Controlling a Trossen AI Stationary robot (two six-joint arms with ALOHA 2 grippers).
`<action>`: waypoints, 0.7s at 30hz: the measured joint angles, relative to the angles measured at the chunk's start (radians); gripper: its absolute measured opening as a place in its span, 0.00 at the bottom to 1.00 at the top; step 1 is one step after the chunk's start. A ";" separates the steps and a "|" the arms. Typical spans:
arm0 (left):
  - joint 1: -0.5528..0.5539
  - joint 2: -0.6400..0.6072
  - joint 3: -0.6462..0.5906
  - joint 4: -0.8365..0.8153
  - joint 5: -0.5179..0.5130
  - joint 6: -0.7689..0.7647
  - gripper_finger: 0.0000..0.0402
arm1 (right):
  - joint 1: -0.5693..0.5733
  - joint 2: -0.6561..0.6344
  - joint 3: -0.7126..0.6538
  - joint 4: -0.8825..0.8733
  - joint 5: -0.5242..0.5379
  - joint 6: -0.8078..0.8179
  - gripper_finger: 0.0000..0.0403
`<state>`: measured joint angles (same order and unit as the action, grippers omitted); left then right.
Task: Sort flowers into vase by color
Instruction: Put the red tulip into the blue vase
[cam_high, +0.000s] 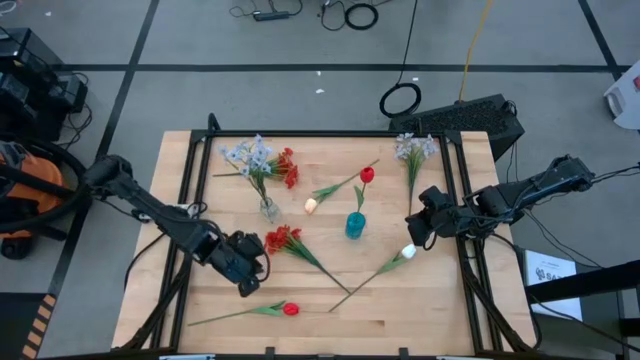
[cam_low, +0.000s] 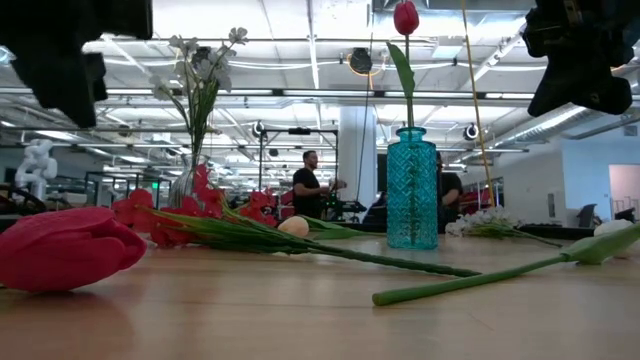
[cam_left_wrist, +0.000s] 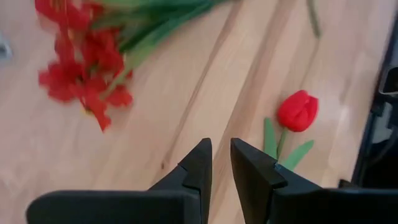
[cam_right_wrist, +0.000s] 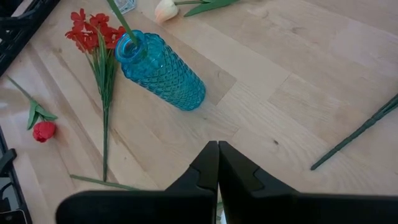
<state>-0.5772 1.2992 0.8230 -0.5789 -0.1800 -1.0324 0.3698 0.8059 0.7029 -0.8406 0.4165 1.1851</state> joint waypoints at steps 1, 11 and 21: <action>-0.005 0.013 0.000 0.000 0.005 -0.027 0.16 | 0.000 0.000 0.000 0.000 -0.003 0.000 0.00; -0.014 0.093 0.000 -0.002 0.045 -0.293 0.16 | 0.000 0.000 0.000 -0.001 0.000 0.000 0.00; 0.014 0.132 0.000 0.176 -0.088 -0.294 0.27 | 0.000 0.000 0.000 -0.001 0.001 -0.026 0.00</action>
<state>-0.5629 1.4316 0.8227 -0.4031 -0.2684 -1.3267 0.3700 0.8059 0.7029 -0.8420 0.4175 1.1589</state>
